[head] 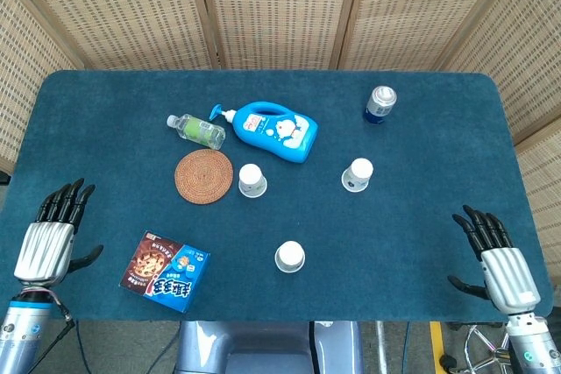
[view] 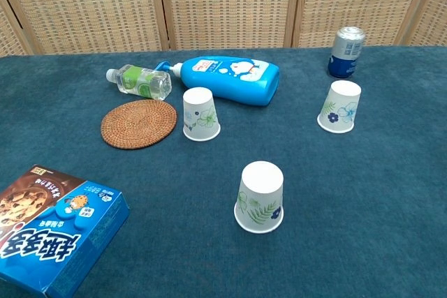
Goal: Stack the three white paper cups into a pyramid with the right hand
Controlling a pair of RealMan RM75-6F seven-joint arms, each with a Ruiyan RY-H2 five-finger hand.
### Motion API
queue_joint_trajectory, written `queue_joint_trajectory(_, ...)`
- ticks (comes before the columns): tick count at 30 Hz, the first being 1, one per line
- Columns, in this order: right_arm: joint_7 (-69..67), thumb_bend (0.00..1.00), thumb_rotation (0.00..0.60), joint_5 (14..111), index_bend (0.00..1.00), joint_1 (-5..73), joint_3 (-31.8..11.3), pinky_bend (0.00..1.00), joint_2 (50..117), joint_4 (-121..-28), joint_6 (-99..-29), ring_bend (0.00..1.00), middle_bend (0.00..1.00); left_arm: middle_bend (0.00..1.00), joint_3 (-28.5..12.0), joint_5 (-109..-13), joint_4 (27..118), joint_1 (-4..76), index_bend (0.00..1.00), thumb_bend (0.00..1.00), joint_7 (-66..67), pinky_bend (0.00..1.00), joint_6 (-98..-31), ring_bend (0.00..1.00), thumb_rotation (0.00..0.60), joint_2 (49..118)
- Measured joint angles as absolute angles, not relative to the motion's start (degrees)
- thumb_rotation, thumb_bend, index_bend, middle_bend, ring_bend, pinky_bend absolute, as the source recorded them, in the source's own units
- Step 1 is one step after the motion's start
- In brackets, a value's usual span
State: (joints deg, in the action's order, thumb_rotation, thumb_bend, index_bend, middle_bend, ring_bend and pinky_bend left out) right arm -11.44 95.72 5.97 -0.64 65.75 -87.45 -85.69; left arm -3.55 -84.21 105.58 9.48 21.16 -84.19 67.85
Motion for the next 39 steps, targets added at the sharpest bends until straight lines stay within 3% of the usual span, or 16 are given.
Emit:
queue_joint_trajectory(7,-17.26,0.15,0.6,101.49,0.19,10.89,0.57,0.07,66.12,-85.2,-83.04,0.0,0.0,0.0,-3.27,-84.76,105.75,9.4,0.02,0.23,22.46,0.08,-84.41,0.0,0.6,68.21)
queue_joint_trajectory(16,-18.21,0.15,0.6,100.59,0.19,17.26,-0.84,0.07,69.59,-84.64,-75.95,0.0,0.0,0.0,-3.51,-84.21,105.28,9.48,0.02,0.23,23.52,0.08,-84.32,0.0,0.6,68.84)
queue_joint_trajectory(30,-14.14,0.15,0.6,97.6,0.19,25.48,-3.72,0.07,68.67,-93.88,-66.82,0.0,0.0,0.0,-4.85,-80.95,104.36,10.33,0.02,0.23,23.49,0.08,-82.83,0.0,0.6,69.15)
queue_joint_trajectory(39,-8.92,0.15,0.6,94.21,0.19,28.25,-4.18,0.07,72.62,-96.03,-62.62,0.0,0.0,0.0,-4.25,-82.45,105.0,10.24,0.02,0.23,21.81,0.08,-83.0,0.0,0.6,68.25)
